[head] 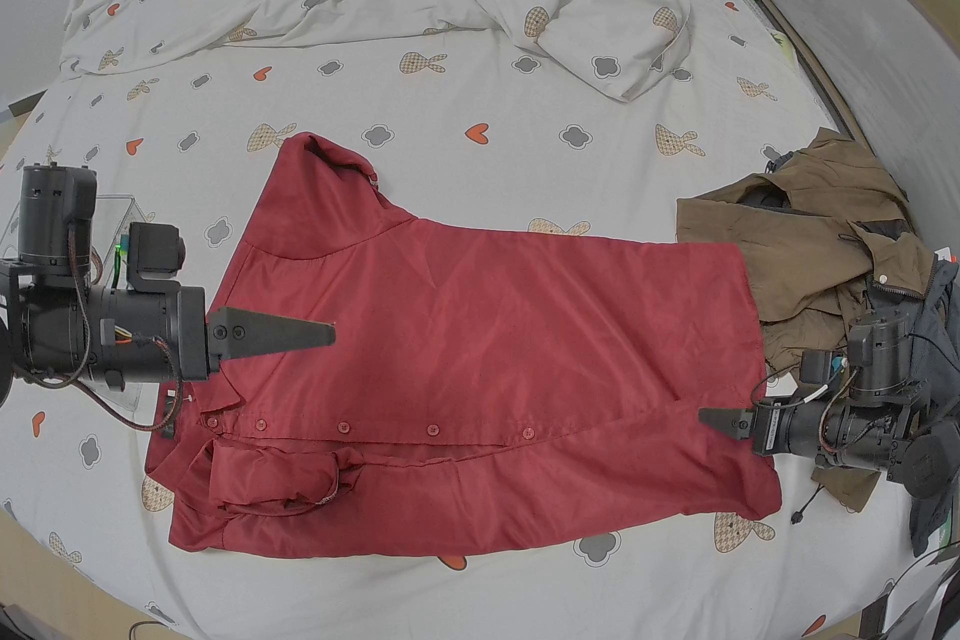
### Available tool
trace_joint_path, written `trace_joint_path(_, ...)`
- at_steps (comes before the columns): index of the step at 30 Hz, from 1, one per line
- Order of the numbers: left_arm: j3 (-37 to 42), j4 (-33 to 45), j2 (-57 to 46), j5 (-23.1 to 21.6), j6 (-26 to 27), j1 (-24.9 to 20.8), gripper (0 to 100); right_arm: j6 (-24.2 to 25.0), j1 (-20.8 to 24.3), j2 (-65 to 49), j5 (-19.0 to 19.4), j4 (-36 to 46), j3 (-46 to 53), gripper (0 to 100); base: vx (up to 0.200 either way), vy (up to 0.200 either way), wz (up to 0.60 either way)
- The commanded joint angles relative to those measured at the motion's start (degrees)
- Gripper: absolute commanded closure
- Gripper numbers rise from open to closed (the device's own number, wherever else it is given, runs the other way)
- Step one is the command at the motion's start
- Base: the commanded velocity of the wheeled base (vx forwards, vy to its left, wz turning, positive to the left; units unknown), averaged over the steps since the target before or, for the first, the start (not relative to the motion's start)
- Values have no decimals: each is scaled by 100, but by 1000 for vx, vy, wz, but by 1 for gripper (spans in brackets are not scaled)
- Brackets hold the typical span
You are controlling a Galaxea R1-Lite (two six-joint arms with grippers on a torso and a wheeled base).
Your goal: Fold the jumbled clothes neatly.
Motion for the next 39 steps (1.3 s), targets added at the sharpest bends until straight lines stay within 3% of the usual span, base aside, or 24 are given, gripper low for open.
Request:
trace_joint_path(1, 154, -81, 209, 29, -71, -6, 0, -1, 118, -61, -1, 20, 126, 0, 0, 0, 0)
trace_joint_path(7, 190, -177, 341, 29, -71, -6, 0, -19, 100, -17, -10, 29, 240, 0, 0, 0, 0)
trace_joint_path(8, 190, -177, 385, 37, -71, -6, 0, -19, 39, 97, -36, -15, 266, 100, 0, 0, 0)
trace_joint_path(14, 181, -177, 402, 37, -80, -6, 0, -1, -5, 27, -45, -15, 258, 100, 0, 0, 0)
trace_joint_path(29, 163, -186, 552, 55, -54, -6, 0, -194, -919, -430, -27, -24, 609, 100, 0, 0, 0)
trace_joint_path(39, 234, -379, 631, 55, -54, -14, 0, -317, -656, -483, -1, -24, 732, 100, 0, 0, 0)
